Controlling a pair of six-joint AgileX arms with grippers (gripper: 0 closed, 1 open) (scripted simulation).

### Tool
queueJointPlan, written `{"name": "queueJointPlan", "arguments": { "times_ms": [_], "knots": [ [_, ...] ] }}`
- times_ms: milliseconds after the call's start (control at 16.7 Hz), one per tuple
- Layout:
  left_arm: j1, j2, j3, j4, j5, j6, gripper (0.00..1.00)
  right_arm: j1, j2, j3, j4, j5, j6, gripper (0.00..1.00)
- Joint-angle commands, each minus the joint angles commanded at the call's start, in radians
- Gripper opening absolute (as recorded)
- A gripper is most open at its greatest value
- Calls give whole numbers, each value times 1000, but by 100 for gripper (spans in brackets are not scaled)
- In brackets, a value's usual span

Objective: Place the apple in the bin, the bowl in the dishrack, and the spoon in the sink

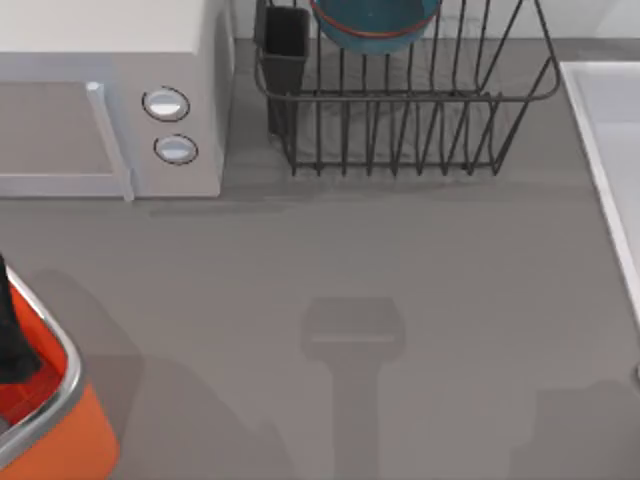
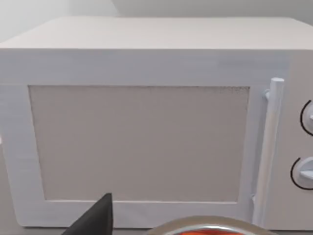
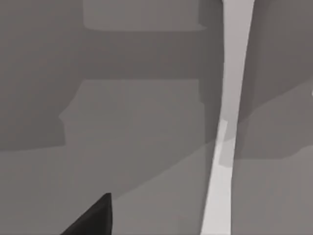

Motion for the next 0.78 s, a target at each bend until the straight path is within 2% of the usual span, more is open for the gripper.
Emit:
{"name": "queueJointPlan", "arguments": {
  "times_ms": [300, 660, 780],
  "knots": [
    [0, 0, 0, 0, 0, 0, 100, 0, 112, -128, 240, 0, 1, 100],
    [0, 0, 0, 0, 0, 0, 100, 0, 127, -146, 269, 0, 1, 100],
    [0, 0, 0, 0, 0, 0, 100, 0, 127, -146, 269, 0, 1, 85]
  ]
}}
